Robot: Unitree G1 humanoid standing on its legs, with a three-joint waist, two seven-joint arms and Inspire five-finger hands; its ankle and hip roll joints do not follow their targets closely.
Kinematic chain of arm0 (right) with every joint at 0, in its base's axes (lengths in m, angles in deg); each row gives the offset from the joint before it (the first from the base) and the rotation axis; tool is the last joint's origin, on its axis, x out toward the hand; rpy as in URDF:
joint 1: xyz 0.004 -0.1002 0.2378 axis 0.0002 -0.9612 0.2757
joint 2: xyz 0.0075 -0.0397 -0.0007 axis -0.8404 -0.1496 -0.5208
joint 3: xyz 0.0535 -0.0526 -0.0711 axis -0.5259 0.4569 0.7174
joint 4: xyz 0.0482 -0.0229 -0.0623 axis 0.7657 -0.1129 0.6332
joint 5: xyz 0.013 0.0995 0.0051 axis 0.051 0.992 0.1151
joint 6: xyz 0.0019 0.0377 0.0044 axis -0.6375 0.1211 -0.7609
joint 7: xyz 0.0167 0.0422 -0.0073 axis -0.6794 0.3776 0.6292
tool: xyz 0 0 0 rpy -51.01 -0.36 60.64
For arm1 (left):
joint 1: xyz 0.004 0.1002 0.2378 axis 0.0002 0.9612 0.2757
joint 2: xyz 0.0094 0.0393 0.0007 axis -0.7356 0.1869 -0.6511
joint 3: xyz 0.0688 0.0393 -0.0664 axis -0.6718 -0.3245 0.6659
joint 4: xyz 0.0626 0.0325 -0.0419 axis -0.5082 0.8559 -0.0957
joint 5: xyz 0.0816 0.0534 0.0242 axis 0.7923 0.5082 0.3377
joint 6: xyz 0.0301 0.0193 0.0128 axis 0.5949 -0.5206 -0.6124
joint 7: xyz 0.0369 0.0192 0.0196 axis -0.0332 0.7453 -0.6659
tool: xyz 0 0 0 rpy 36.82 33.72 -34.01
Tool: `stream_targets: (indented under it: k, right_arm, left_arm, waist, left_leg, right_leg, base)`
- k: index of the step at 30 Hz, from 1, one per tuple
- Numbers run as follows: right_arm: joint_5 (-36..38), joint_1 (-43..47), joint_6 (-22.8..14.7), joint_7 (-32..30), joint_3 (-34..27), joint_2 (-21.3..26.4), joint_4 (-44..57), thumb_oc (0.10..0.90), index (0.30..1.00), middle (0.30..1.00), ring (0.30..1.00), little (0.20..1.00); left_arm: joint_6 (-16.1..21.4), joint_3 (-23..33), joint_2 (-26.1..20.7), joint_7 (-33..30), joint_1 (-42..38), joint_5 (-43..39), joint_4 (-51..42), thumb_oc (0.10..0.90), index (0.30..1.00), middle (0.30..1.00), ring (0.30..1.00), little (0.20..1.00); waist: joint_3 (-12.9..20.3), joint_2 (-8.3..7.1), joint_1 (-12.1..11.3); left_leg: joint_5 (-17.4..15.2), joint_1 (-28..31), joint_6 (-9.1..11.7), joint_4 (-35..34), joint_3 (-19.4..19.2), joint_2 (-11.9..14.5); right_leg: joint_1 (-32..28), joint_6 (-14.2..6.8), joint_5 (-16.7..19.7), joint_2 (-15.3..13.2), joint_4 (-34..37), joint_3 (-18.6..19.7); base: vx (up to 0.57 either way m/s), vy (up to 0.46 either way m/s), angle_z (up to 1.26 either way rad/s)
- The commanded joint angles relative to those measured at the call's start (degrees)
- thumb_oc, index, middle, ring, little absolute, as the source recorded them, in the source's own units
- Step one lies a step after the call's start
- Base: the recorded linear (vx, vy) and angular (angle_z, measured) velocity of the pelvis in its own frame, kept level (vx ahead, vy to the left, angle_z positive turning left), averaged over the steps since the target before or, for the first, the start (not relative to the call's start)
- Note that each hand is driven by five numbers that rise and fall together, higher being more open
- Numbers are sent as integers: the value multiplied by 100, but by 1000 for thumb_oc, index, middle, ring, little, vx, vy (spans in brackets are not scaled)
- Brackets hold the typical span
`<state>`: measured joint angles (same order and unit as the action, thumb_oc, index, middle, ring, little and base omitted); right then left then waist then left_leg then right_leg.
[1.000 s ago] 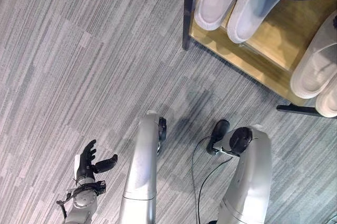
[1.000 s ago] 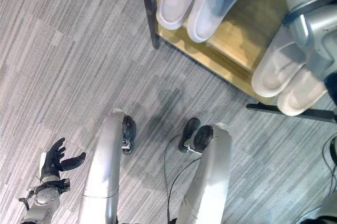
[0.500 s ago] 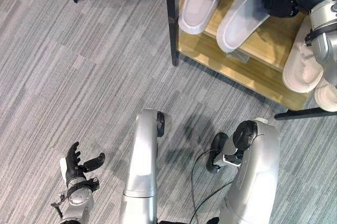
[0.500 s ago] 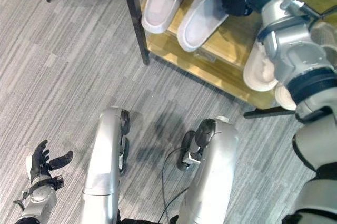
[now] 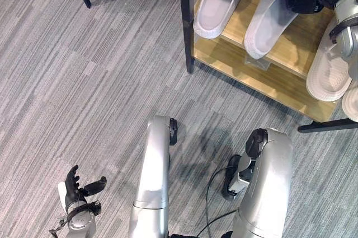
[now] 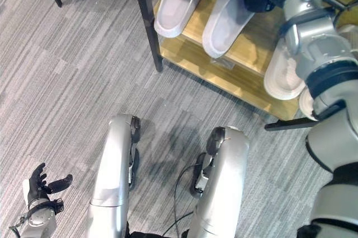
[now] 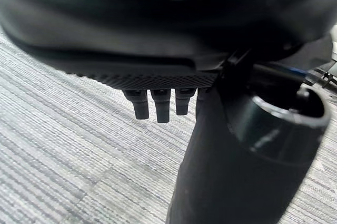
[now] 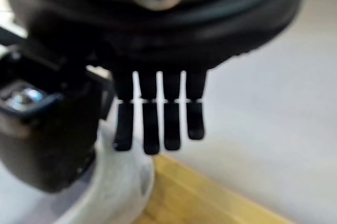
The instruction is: Arrange the slippers neatly on the shoe rack.
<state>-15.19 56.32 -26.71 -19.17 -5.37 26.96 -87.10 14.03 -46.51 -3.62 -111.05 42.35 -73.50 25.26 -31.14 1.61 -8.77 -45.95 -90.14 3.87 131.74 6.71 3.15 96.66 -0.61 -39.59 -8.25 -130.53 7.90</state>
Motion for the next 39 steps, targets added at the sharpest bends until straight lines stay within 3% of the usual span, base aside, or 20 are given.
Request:
stream_targets:
  k: [1,6,7,21,25,26,28,30,33,39]
  right_arm:
    - [259,920,67,-211,-94,37,67,400,300,300,300,300]
    - [321,928,66,-135,-50,-225,-294,400,300,300,300,300]
    - [416,903,94,-186,-139,-355,-472,800,900,900,900,900]
    - [814,501,218,-324,-746,-852,-1218,800,900,900,900,900]
    - [1104,91,87,-658,-1272,-694,-702,800,900,900,900,900]
    - [1551,-291,-214,-901,-1898,-561,106,800,900,900,900,900]
    - [1750,-540,-340,-976,-2256,-500,491,800,900,900,900,900]
    - [2507,-1196,-924,-1174,-3200,-458,1347,800,900,900,900,900]
    - [2900,-1578,-1224,-1248,-3751,-531,1707,800,900,900,900,900]
    - [2996,-1965,-1368,-1289,-4169,-600,2243,800,900,900,900,900]
  left_arm:
    - [352,190,-450,-257,302,-197,-197,800,900,900,900,900]
    - [338,116,-456,-250,193,-186,-120,800,900,900,900,900]
    - [337,61,-450,-260,186,-179,-95,800,900,900,900,900]
    - [300,-30,-524,-325,158,-20,113,800,900,900,900,900]
    - [280,123,-624,-440,195,117,137,800,900,900,900,900]
    - [240,148,-562,-511,229,193,122,800,900,900,900,900]
    - [203,131,-548,-541,242,258,129,800,900,900,900,900]
    - [185,154,-513,-619,320,418,35,800,900,900,900,900]
    - [152,130,-474,-699,296,522,-31,800,900,900,900,900]
    - [109,130,-351,-741,254,549,1,800,900,900,900,900]
  waist:
    - [134,-33,-302]
    - [134,-12,-328]
    - [134,3,-342]
    - [134,0,-378]
    - [134,-42,-362]
    - [134,-41,-304]
    - [134,-63,-296]
    - [134,-56,-255]
    - [134,-38,-240]
    - [134,-25,-212]
  left_leg:
    - [-187,19,-438,-219,310,-181]
    - [-216,19,-441,-175,339,-177]
    - [-227,19,-449,-169,351,-185]
    - [-311,19,-456,-90,270,-147]
    - [-284,19,-435,-85,245,-157]
    - [-272,19,-441,-86,219,-168]
    - [-272,19,-444,-78,212,-178]
    - [-262,19,-456,-65,197,-182]
    - [-236,19,-472,-45,198,-173]
    - [-184,19,-481,-18,212,-177]
  right_leg:
    - [-671,469,-443,-189,-207,370]
    - [-671,468,-436,-172,-199,341]
    - [-671,464,-428,-161,-193,337]
    - [-671,434,-353,-129,-175,421]
    - [-671,419,-321,-96,-198,452]
    - [-672,431,-324,-83,-207,441]
    - [-672,434,-324,-78,-215,435]
    - [-671,440,-322,-66,-232,413]
    - [-671,440,-314,-48,-258,399]
    - [-671,449,-307,-41,-286,348]
  base:
    - [0,0,0]
    - [0,0,0]
    - [1,33,-2]
    - [0,15,-1]
    - [0,0,0]
    - [0,0,0]
    - [0,0,0]
    - [0,0,0]
    - [0,0,0]
    - [0,0,0]
